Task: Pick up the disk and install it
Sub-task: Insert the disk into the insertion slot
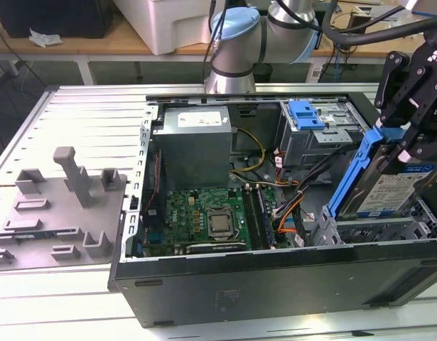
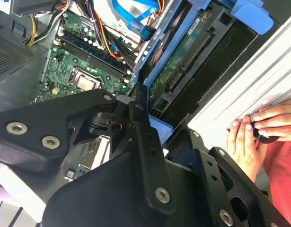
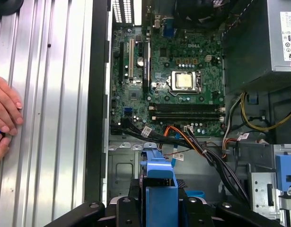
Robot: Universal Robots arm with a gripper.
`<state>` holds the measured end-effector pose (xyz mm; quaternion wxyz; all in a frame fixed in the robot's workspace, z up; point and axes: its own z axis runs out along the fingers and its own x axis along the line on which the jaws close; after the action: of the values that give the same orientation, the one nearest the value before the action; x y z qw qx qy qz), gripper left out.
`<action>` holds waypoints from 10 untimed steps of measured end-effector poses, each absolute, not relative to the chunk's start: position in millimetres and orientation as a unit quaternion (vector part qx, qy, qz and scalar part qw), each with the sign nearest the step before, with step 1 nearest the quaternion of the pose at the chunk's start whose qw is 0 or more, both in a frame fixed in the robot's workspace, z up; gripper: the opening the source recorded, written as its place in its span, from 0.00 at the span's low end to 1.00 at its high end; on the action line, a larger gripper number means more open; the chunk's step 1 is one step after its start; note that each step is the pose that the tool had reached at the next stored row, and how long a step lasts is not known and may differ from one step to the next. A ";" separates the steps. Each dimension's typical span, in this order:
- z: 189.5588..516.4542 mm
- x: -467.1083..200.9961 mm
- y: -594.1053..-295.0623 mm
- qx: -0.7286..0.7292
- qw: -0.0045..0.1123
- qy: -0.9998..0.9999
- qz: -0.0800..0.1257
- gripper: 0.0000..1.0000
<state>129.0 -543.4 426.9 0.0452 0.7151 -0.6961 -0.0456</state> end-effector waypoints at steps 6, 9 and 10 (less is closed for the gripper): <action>423.4 128.9 -543.4 0.715 0.044 -0.696 -0.044 0.37; 422.0 128.9 -543.4 0.715 0.044 -0.696 -0.044 0.37; 421.5 128.9 -543.4 0.715 0.043 -0.696 -0.044 0.37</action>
<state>128.9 -543.4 421.5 0.0433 0.7151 -0.6963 -0.0437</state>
